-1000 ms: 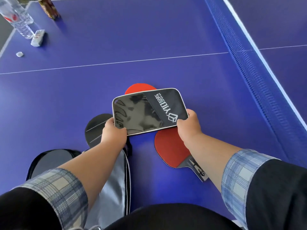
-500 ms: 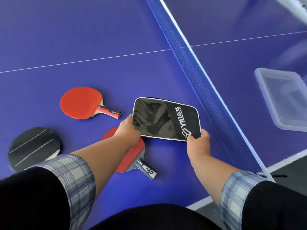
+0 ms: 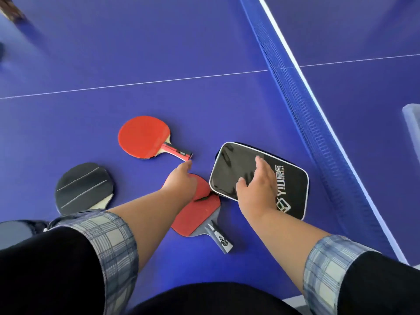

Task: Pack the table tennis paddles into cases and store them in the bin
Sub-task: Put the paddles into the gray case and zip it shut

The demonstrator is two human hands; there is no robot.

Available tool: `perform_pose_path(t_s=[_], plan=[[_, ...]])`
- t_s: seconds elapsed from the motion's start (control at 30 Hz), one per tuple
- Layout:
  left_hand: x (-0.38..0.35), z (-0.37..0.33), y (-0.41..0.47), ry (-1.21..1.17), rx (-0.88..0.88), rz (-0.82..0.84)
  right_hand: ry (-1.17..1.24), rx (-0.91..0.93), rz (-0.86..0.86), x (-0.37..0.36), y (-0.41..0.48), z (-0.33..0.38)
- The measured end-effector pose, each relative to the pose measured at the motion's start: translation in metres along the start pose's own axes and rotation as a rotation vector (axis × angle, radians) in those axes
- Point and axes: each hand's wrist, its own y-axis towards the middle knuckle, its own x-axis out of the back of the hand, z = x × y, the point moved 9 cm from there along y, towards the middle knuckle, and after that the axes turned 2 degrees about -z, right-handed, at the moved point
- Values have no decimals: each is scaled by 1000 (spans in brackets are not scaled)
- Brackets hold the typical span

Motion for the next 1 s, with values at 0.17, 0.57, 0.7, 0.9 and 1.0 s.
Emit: perform_pose_path(t_s=[0.17, 0.57, 0.7, 0.9, 1.0], plan=[[55, 47, 20, -250, 158, -135, 40, 225, 318, -78, 7, 99], [92, 119, 79, -890, 546, -249, -425, 242, 380, -166, 49, 127], [98, 119, 91, -886, 564, -319, -293, 289, 370, -175, 48, 138], [100, 108, 93, -1170, 490, -319, -2, 226, 459, -153, 19, 134], [99, 119, 82, -1169, 532, -325, 79, 184, 532, -146, -8, 130]])
